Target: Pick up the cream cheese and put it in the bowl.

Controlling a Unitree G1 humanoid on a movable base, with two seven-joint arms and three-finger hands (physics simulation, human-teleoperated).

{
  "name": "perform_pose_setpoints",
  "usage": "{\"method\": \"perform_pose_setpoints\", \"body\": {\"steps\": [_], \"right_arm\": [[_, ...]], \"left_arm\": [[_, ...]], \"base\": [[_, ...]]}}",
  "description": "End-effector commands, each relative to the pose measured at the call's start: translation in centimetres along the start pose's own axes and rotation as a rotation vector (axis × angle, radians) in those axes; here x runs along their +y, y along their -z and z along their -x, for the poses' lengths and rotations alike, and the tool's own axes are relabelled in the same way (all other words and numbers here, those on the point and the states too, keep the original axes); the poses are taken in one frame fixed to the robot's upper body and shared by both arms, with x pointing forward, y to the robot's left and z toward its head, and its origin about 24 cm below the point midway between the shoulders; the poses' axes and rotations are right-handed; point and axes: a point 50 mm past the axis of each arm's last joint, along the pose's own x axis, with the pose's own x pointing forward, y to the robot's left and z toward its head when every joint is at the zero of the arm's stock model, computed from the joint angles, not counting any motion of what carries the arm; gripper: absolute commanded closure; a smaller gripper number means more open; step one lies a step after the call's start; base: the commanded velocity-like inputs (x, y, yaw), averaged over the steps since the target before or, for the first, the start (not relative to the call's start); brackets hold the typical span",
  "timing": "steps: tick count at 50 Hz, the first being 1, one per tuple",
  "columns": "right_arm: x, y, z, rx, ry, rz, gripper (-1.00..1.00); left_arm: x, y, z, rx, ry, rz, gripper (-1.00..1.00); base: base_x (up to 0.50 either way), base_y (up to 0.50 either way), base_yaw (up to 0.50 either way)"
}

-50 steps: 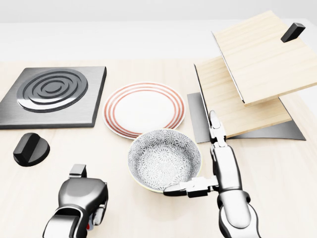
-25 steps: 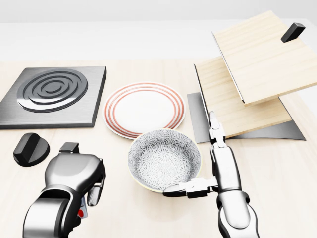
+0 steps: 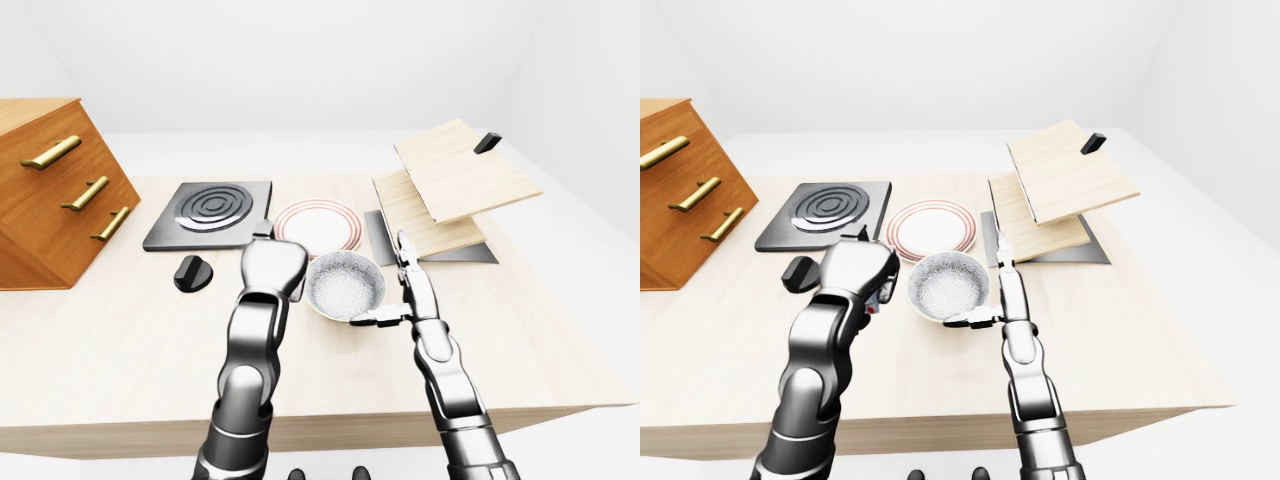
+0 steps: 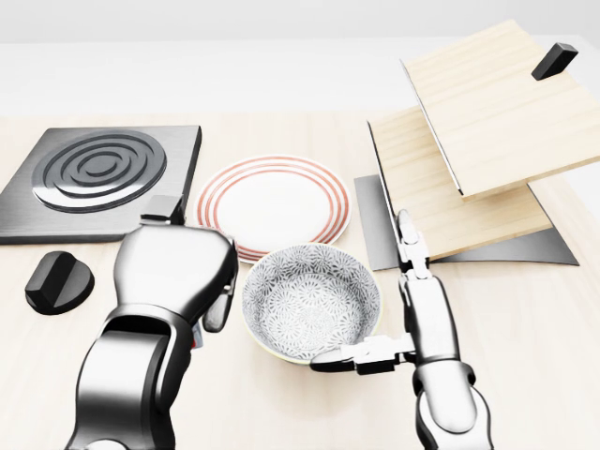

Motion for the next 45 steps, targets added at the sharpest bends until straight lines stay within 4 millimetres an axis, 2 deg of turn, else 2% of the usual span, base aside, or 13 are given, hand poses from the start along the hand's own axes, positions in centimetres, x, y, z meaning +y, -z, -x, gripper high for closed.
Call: {"method": "perform_pose_setpoints", "body": {"steps": [1, 8, 12, 22, 29, 36, 45], "right_arm": [[-0.1, -0.5, -0.1, -0.02, 0.0, -0.01, -1.0], [-0.3, -0.8, 0.1, -0.033, 0.001, -0.014, -1.0], [-0.4, -0.9, 0.1, -0.039, 0.003, -0.016, -1.0], [-0.5, -1.1, 0.2, -0.048, 0.004, -0.017, -1.0], [-1.2, -2.0, 0.8, -0.092, 0.015, -0.028, -1.0], [-1.1, -2.2, 1.0, -0.101, 0.011, -0.026, -1.0], [-1.3, -2.9, 1.8, -0.137, 0.014, -0.025, -1.0]], "left_arm": [[1.6, -3.1, -0.9, -0.086, -0.034, -0.001, 1.0], [1.4, -6.2, -2.3, -0.167, 0.023, -0.018, 1.0], [0.3, -7.2, -3.2, -0.185, 0.049, -0.048, 1.0], [-0.8, -9.8, -5.0, -0.271, 0.02, -0.04, 1.0], [-2.0, -11.5, -6.0, -0.329, 0.009, -0.023, 1.0], [-2.9, -12.2, -6.5, -0.356, 0.009, -0.02, 1.0], [-3.6, -12.1, -6.8, -0.358, 0.025, -0.009, 1.0]], "base": [[0.0, 0.0, 0.0], [0.0, 0.0, 0.0], [0.0, 0.0, 0.0], [0.0, 0.0, 0.0], [0.0, 0.0, 0.0], [0.0, 0.0, 0.0], [0.0, 0.0, 0.0]]}}
